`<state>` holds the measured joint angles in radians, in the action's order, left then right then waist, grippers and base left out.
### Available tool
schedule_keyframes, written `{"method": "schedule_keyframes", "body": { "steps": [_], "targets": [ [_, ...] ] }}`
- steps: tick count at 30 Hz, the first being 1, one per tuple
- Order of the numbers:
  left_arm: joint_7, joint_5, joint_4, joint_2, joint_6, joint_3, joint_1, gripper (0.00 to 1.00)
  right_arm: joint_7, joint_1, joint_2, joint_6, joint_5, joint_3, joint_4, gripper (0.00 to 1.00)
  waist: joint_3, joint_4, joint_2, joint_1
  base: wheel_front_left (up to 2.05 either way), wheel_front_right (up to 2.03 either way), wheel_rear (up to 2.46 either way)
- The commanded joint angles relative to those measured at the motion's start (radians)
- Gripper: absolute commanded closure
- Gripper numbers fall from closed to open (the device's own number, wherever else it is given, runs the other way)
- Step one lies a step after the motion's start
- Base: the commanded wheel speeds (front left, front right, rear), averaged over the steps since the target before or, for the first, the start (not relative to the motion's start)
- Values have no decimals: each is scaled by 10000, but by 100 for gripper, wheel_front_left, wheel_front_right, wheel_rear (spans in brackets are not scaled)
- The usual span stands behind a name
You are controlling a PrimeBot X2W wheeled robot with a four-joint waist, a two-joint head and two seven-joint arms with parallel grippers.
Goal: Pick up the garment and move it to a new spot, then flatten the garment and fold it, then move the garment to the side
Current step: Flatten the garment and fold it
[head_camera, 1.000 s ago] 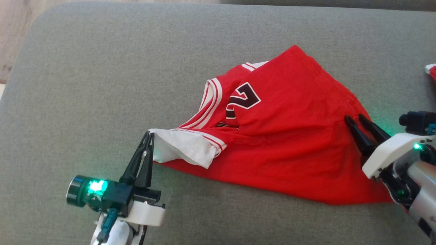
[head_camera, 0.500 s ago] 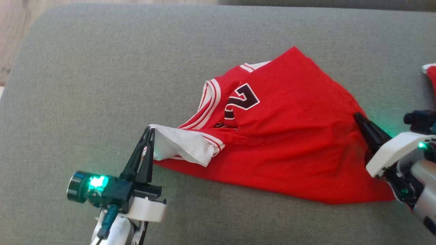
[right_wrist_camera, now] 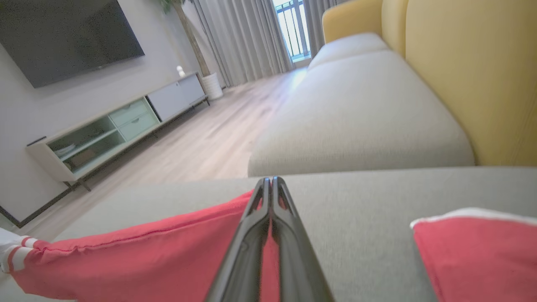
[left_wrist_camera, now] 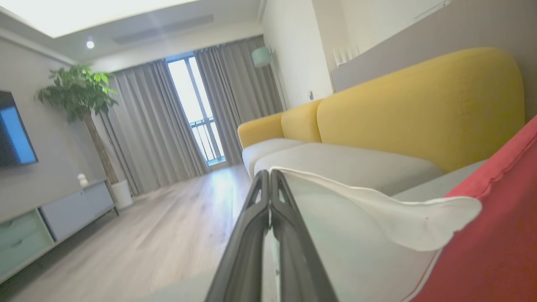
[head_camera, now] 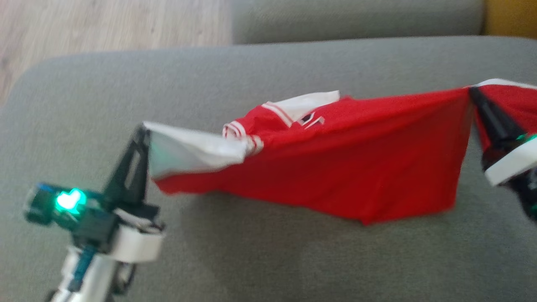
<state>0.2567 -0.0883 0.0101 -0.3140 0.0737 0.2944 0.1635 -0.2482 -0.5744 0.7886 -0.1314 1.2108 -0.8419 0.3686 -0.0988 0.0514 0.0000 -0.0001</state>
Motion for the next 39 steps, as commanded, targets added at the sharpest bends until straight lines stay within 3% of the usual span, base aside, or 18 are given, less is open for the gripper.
{"method": "schedule_keyframes", "body": {
  "steps": [1, 11, 19, 30, 35, 39],
  "targets": [
    [39, -2, 454, -340, -13, -514, 746, 100, -131, -178, 447, 7, -82, 181, -259, 100, 334, -300, 0, 1, 0, 0, 0],
    [-1003, -19, 1801, -1784, -1022, -1087, 3319, 100, -134, -407, 1641, 7, -773, 2360, -2309, 100, 980, -961, 0, 1, 0, 0, 0],
    [-1591, 114, 1289, -2371, -1739, -702, 6419, 100, 192, -1937, 2205, 7, -1792, 2910, -2597, 100, 622, -1149, 0, 1, 0, 0, 0],
    [-1590, 198, -2250, -2368, -2034, 1281, 11044, 100, 1316, -4843, 745, 7, -3205, 2548, -756, 100, -1276, -1002, 0, 1, 0, 0, 0],
    [-821, 521, -4114, -2233, -2027, 1931, 13247, 100, 861, -6415, 42, 7, -4036, 2339, 527, 100, -2367, -917, 0, 1, 0, 0, 0],
    [-150, 1139, -5078, -1857, -1577, 2075, 14741, 100, 215, -7608, -464, 7, -4785, 2545, 1491, 100, -3066, -816, 0, 1, 0, 0, 0]
  ]
}}
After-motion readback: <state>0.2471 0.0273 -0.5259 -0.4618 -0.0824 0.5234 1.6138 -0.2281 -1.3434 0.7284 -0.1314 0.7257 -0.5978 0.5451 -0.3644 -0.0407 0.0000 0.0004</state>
